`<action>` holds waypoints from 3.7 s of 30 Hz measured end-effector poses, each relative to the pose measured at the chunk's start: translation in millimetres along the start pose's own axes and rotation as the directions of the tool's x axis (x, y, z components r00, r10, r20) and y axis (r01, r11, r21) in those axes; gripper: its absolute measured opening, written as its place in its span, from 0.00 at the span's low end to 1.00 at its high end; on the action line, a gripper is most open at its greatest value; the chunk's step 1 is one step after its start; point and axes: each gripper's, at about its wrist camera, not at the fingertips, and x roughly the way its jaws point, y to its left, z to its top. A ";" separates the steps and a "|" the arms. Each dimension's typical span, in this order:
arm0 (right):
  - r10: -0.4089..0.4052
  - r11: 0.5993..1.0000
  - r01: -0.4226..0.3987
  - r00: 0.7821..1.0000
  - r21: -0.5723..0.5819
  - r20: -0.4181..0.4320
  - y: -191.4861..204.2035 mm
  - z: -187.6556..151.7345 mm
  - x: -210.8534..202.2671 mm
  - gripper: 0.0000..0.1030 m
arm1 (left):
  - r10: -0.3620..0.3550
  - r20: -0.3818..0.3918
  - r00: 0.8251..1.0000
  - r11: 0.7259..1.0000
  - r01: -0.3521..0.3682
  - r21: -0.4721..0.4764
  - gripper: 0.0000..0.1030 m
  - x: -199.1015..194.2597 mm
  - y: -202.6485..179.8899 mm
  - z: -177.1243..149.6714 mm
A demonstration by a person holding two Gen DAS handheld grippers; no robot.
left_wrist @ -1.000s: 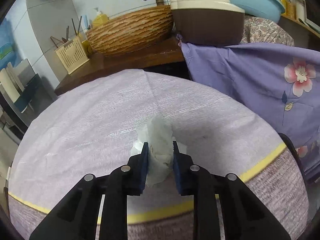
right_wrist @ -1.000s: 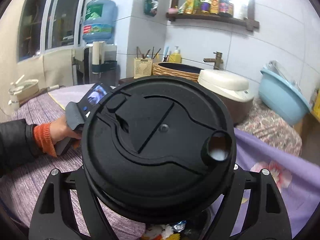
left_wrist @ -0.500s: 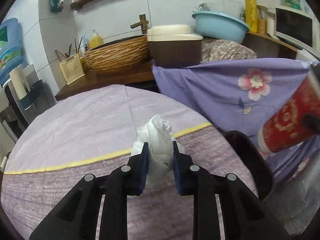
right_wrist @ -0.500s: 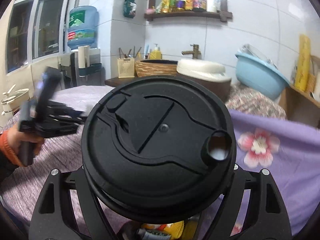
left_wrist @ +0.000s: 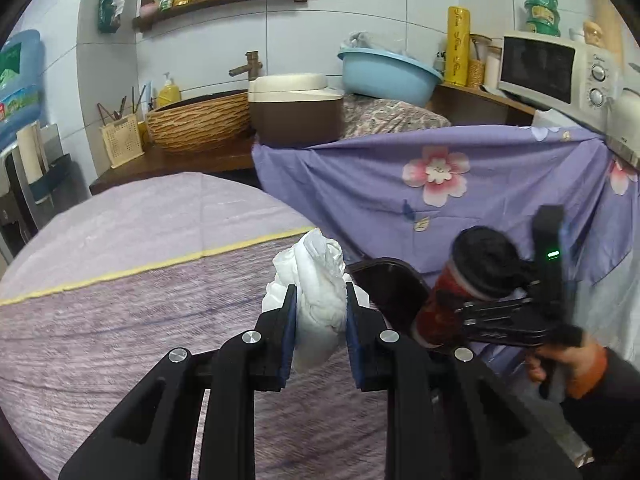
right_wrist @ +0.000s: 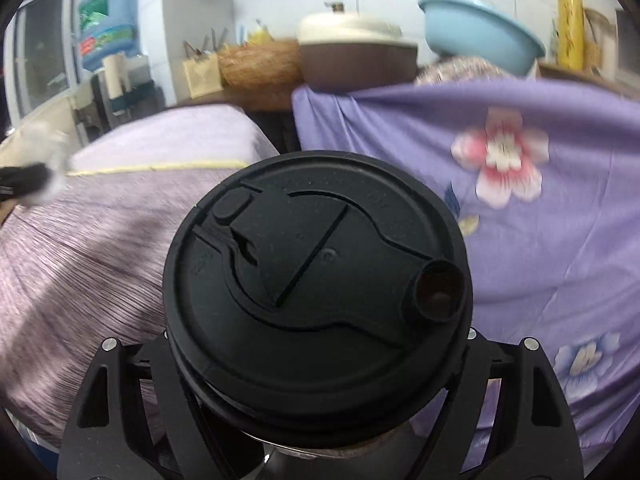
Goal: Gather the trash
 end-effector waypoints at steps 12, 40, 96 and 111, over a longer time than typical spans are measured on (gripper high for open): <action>0.011 0.995 0.014 0.972 0.103 -0.236 -20.6 -46.2 114.3 0.77 | -0.095 -0.036 0.995 0.995 0.094 -0.041 0.22 14.8 -46.3 -21.8; -0.107 0.993 0.113 0.976 0.022 -0.188 -17.0 -53.9 81.1 0.94 | -0.151 -0.133 0.980 0.988 0.151 -0.015 0.22 52.9 -87.6 -43.3; -0.135 0.987 0.110 0.966 0.121 0.222 6.5 -54.9 -159.0 0.94 | 0.089 0.257 0.962 0.996 -0.079 -0.049 0.95 -87.4 -74.1 -71.6; -0.003 1.000 -0.001 0.899 0.007 0.438 78.7 -68.3 -243.6 0.94 | 0.202 0.363 0.910 0.977 -0.159 -0.145 0.95 -153.0 -52.8 -98.3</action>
